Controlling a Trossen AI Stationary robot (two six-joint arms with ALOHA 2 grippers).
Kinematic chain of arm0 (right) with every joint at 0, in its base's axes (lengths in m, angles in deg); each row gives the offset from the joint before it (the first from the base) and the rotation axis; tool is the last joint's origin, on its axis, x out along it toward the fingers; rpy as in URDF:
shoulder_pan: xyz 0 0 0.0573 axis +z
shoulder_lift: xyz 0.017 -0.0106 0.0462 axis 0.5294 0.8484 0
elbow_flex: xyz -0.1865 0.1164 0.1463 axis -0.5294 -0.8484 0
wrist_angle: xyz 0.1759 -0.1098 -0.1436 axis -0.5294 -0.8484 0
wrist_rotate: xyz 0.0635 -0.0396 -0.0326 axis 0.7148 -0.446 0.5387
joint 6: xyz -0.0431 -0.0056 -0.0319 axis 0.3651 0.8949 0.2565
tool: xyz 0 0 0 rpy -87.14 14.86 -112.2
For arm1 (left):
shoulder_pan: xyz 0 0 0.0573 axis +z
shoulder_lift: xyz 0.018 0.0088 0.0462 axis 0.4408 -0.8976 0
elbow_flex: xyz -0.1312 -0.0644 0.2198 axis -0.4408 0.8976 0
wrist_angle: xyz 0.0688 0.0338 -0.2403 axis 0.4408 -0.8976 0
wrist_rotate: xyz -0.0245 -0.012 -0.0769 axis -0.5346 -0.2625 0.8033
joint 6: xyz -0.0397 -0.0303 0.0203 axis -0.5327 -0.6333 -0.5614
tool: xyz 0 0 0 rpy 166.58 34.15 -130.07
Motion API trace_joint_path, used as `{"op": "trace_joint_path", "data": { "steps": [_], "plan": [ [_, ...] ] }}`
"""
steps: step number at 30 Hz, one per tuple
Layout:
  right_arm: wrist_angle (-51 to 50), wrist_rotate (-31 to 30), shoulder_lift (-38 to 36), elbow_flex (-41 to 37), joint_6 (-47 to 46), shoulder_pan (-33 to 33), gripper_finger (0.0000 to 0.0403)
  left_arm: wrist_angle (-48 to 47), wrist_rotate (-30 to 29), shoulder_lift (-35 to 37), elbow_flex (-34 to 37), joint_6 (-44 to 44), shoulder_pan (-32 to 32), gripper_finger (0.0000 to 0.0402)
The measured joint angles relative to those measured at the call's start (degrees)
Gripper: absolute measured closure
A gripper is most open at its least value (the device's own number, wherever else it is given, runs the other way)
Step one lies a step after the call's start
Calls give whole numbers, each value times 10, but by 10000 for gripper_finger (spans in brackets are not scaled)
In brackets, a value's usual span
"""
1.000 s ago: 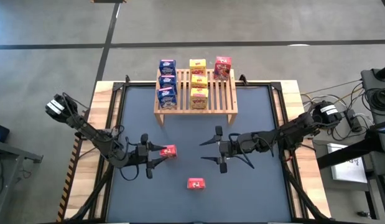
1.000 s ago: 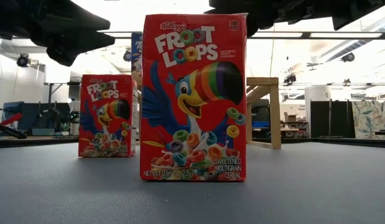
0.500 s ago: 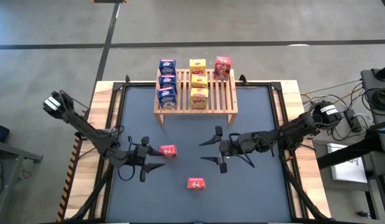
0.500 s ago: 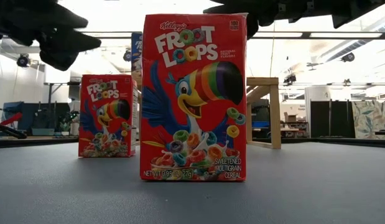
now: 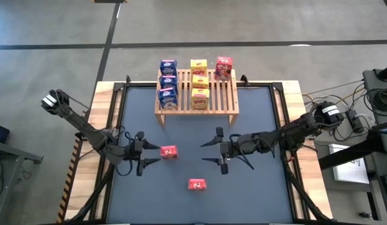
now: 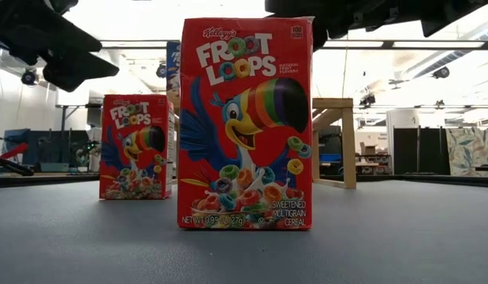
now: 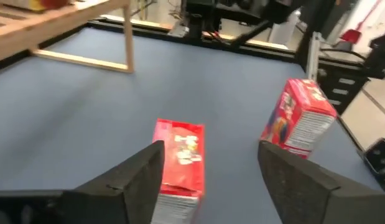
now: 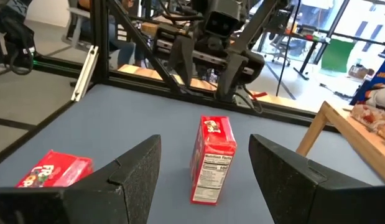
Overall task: Stack cereal on shelf
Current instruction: Put the top red cereal box on the shelf aligned with the red cereal box
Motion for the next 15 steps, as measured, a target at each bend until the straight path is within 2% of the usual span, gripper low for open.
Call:
{"op": "trace_joint_path", "data": {
  "steps": [7,15],
  "plan": [
    [5,0,0,1,21,-4,170,-116,-18,29,0,-65,9,105],
    [13,0,12,3,25,-8,170,-111,-18,-27,0,-77,9,97]
  ]
}}
